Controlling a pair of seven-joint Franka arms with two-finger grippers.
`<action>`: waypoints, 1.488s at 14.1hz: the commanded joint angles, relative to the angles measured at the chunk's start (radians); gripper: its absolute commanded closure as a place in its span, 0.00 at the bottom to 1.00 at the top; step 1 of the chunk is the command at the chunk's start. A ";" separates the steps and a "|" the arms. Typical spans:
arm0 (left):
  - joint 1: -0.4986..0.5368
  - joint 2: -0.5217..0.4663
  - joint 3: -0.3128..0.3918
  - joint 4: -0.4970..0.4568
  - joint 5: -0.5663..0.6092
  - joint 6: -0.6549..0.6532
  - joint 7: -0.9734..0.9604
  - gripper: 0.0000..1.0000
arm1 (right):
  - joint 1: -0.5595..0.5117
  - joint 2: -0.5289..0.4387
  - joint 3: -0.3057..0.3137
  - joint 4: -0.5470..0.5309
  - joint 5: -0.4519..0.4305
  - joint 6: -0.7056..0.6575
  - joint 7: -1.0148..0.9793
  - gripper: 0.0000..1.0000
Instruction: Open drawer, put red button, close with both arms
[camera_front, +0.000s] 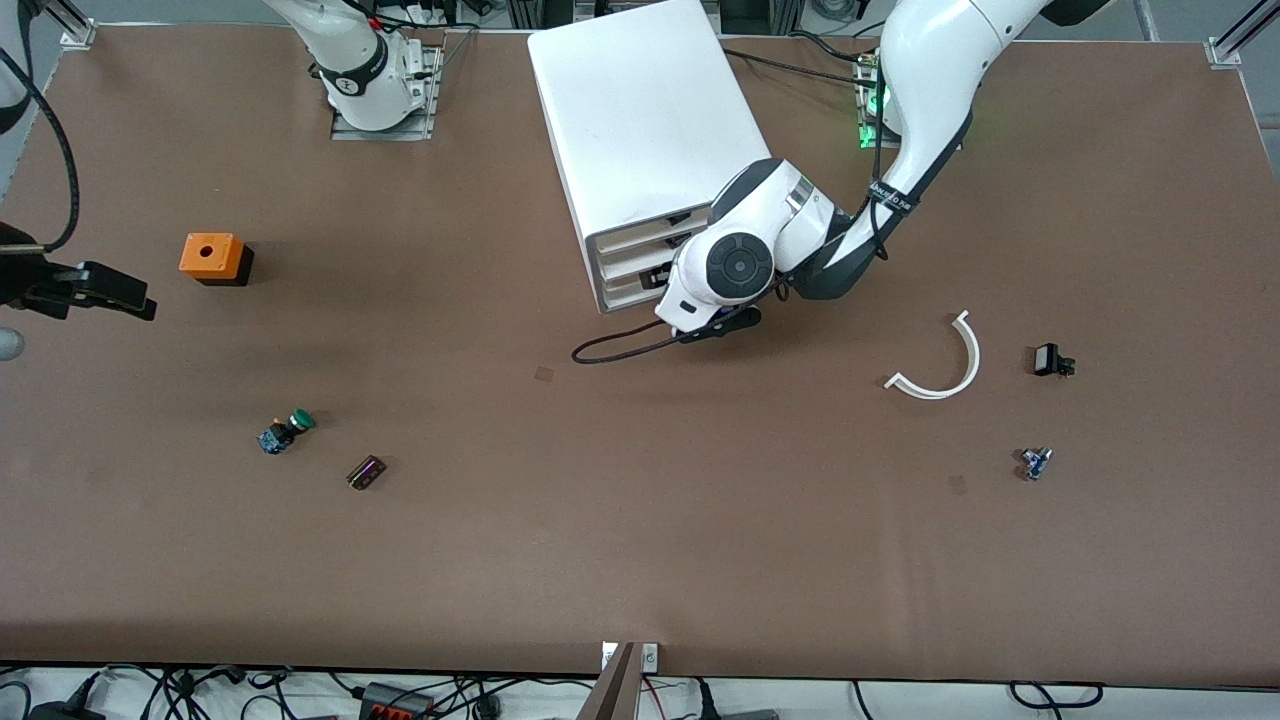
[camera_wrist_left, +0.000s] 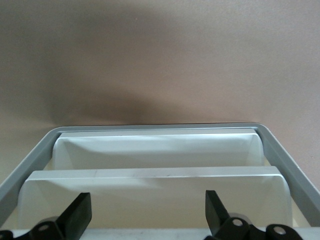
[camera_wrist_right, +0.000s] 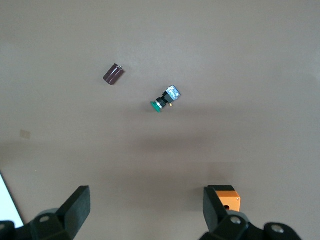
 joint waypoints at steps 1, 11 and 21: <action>0.018 -0.028 -0.019 -0.024 -0.022 -0.025 -0.001 0.00 | -0.011 -0.192 0.013 -0.282 -0.021 0.144 -0.015 0.00; 0.047 -0.060 -0.010 -0.016 -0.007 -0.045 0.005 0.00 | -0.009 -0.234 0.013 -0.316 -0.040 0.146 0.003 0.00; 0.349 -0.126 -0.012 0.251 0.375 -0.183 0.343 0.00 | -0.008 -0.230 0.016 -0.316 -0.043 0.114 0.002 0.00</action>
